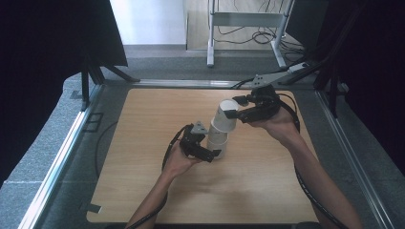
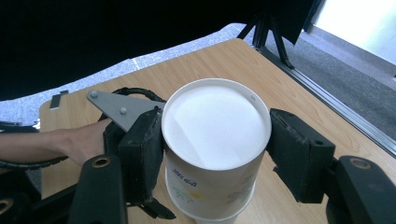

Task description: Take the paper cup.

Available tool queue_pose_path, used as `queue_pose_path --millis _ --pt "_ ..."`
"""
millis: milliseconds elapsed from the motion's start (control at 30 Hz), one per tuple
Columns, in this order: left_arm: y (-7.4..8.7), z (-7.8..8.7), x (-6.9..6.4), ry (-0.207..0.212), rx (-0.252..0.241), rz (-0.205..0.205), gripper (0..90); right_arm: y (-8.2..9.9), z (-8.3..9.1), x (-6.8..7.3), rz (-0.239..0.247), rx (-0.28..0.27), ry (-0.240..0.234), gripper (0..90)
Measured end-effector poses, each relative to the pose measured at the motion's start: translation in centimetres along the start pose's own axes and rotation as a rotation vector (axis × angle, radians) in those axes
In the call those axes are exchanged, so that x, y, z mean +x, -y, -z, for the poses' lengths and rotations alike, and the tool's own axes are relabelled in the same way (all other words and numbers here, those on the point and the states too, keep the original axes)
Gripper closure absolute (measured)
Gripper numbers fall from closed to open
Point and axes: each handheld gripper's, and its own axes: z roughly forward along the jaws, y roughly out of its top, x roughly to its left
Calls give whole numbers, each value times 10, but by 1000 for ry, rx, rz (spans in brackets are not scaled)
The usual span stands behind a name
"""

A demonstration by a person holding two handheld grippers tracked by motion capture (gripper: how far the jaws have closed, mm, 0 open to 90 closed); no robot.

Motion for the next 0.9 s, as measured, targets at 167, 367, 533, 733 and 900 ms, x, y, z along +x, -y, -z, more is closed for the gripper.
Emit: queue_pose_path --millis 167,367,533,733,900 --pt "3 10 -5 25 -8 -6 0 3 9 7 5 2 -10 377" --pt "8 18 -15 48 -20 -11 4 13 12 12 8 7 -23 377" --pt "13 22 -22 65 -27 -11 40 25 12 16 4 14 -36 377" --pt "19 24 -29 102 -45 -5 53 40 9 23 5 16 -55 377" --pt "25 22 -36 136 -52 2 50 52 3 29 6 19 -71 377"
